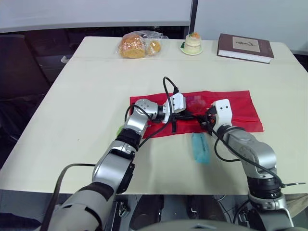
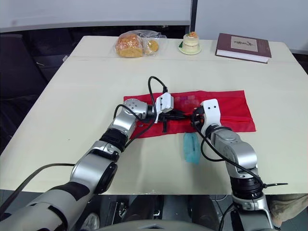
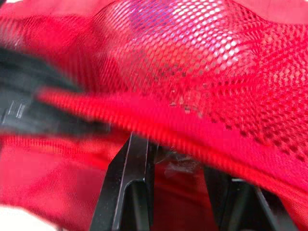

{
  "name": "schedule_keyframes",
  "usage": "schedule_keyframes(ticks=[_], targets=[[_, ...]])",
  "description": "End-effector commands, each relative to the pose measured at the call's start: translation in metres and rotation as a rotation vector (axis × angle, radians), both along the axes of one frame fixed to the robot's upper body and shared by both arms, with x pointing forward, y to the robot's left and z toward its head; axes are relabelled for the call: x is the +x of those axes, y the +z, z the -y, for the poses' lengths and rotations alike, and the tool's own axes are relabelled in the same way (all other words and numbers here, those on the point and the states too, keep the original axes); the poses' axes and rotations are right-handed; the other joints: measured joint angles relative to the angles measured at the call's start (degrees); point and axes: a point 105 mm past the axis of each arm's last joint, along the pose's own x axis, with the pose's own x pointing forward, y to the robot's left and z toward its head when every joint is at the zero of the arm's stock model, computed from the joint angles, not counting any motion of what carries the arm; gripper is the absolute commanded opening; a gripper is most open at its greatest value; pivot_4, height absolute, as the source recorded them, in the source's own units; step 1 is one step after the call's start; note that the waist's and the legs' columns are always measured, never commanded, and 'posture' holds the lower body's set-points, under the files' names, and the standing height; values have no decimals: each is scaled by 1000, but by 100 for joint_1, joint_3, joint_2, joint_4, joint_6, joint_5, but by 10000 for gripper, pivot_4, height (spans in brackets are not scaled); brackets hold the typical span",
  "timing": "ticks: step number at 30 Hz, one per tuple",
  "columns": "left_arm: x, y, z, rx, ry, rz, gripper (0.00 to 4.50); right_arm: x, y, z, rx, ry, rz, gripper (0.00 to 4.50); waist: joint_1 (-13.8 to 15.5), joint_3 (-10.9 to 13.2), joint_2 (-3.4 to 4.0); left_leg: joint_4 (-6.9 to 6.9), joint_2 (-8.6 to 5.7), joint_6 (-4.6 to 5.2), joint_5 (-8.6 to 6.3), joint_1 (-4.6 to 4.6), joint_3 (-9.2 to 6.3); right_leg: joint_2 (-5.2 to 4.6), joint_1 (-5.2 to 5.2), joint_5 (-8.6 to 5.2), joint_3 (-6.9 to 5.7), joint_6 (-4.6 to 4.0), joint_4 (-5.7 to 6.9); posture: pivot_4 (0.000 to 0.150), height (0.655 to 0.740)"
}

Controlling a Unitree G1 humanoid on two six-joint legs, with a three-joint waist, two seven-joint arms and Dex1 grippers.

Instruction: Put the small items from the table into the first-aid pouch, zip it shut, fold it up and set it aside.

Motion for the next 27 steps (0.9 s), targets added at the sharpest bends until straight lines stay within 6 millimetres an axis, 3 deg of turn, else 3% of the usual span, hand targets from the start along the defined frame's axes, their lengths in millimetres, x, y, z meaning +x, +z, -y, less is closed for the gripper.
schedule_keyframes(ticks=[1, 9, 15, 20, 27], targets=[[-14, 5, 15, -13, -94, 11, 0, 13, 23, 8, 45, -97, 76, 8393, 0, 0, 0, 0, 0, 0, 0, 0, 0, 0, 0, 0, 1, 0, 1, 1500, 7289], [-18, 0, 16, -4, -106, -2, 0, 22, 23, 9, 101, -197, 65, 8393, -40, -1, 2, 0, -1, 0, 0, 2, -2, 0, 0, 0, 0, 0, 2, 1500, 7289], [-4, 1, 5, 9, -35, 6, 0, 11, 19, 9, 69, -169, 63, 8393, -76, -1, 2, -1, -1, 0, 0, 2, -3, 0, 0, 0, -1, 0, 1, 1500, 7289], [9, 3, -5, 15, 27, 11, 0, 5, 30, 12, 88, -174, 103, 8393, -115, -1, 3, -1, -1, 1, 0, 1, -4, 1, -2, 0, -1, 0, 1, 1500, 7289], [15, 3, -8, 13, 56, 13, 0, -8, 29, 7, 105, -143, 107, 8393, -118, -1, 2, -3, -1, 1, -1, 1, -3, 1, -2, -1, -1, 1, -2, 1500, 7289]])
